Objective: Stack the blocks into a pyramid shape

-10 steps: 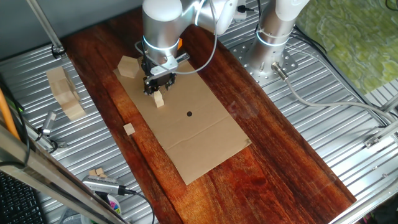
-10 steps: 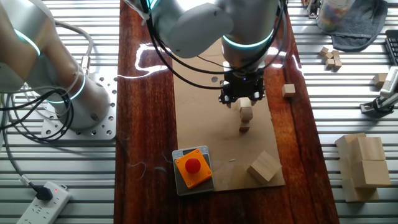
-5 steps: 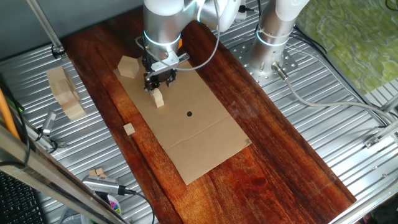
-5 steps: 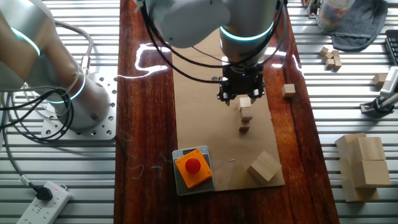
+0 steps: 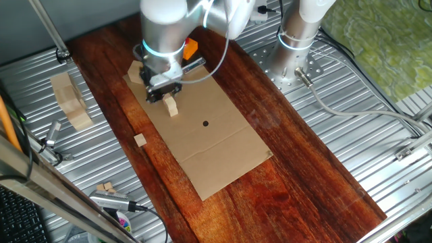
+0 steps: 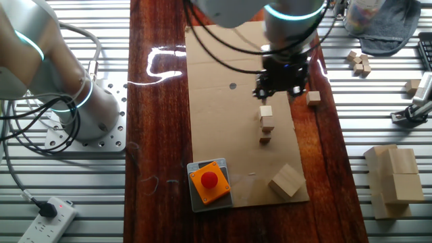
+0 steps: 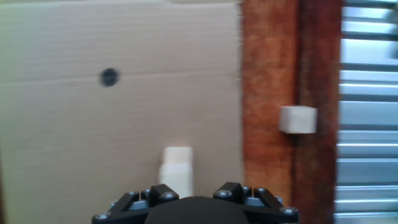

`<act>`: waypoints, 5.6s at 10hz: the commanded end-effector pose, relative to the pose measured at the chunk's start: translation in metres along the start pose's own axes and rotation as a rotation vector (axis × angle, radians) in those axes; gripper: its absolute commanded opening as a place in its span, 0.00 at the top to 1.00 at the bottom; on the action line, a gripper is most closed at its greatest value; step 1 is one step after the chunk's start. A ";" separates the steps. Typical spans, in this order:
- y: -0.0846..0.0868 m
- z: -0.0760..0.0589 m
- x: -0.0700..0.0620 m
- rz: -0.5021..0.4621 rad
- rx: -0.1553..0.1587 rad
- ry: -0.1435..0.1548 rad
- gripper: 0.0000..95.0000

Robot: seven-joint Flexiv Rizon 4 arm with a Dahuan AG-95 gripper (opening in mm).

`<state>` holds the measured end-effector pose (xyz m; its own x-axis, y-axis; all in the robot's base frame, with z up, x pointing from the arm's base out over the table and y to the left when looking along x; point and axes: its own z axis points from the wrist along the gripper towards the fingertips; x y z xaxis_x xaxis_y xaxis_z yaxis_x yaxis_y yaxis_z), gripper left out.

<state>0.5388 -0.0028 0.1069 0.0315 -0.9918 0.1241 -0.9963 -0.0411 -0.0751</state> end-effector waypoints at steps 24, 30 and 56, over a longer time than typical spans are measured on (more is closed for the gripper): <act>-0.090 0.084 -0.063 0.011 0.063 -0.081 0.60; -0.089 0.086 -0.061 0.004 0.088 -0.077 1.00; 0.041 0.001 0.025 0.027 0.033 -0.089 1.00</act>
<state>0.4987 -0.0286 0.1052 0.0116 -0.9995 0.0294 -0.9935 -0.0148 -0.1126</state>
